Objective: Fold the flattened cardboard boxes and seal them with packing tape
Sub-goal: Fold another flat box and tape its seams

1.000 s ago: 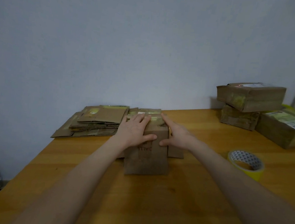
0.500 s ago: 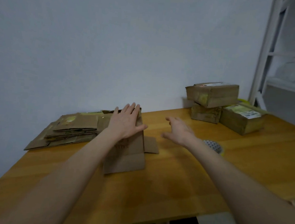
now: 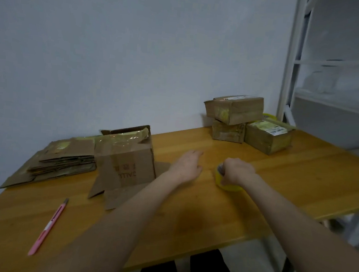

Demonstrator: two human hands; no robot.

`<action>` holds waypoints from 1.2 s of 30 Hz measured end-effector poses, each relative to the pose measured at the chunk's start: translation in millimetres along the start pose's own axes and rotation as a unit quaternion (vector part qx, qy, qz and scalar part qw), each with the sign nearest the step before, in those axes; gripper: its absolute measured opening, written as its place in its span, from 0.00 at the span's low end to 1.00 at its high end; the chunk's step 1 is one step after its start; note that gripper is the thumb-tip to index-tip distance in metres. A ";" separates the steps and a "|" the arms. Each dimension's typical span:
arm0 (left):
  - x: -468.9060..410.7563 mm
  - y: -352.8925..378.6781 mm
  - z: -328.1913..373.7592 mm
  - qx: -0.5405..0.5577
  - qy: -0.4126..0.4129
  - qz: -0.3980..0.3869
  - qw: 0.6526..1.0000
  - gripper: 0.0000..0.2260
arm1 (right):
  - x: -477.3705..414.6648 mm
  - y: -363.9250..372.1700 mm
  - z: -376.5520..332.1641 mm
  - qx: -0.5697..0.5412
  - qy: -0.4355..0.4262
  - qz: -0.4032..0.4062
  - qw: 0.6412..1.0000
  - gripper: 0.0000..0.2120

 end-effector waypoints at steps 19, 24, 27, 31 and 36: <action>15.9 -147.4 -88.4 0.373 -0.124 0.283 0.875 0.05 | -24.8 -99.7 -110.3 -0.409 -0.355 0.077 0.837 0.07; 14.5 -176.5 -115.2 0.397 -0.142 0.319 0.849 0.05 | -29.8 -122.6 -144.6 -0.419 -0.379 0.074 0.822 0.09; 11.8 -181.5 -135.5 0.392 -0.177 0.358 0.829 0.09 | -30.3 -123.8 -169.5 -0.421 -0.389 0.049 0.818 0.11; 13.0 -179.0 -159.5 0.316 -0.205 0.385 0.843 0.06 | -44.9 -121.4 -195.7 -0.398 -0.381 0.091 0.830 0.20; 28.7 -165.9 -186.9 0.313 -0.251 0.395 0.827 0.10 | -71.4 -115.9 -211.9 -0.458 -0.339 0.121 0.813 0.15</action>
Point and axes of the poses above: each hand's wrist, its own x-axis away from the middle knuckle, its own y-axis out of the palm, z = x × y, the point moved 2 cm from there along -x, towards the middle knuckle, and after that the axes turned 3 degrees about -x, right-handed, at the moved point
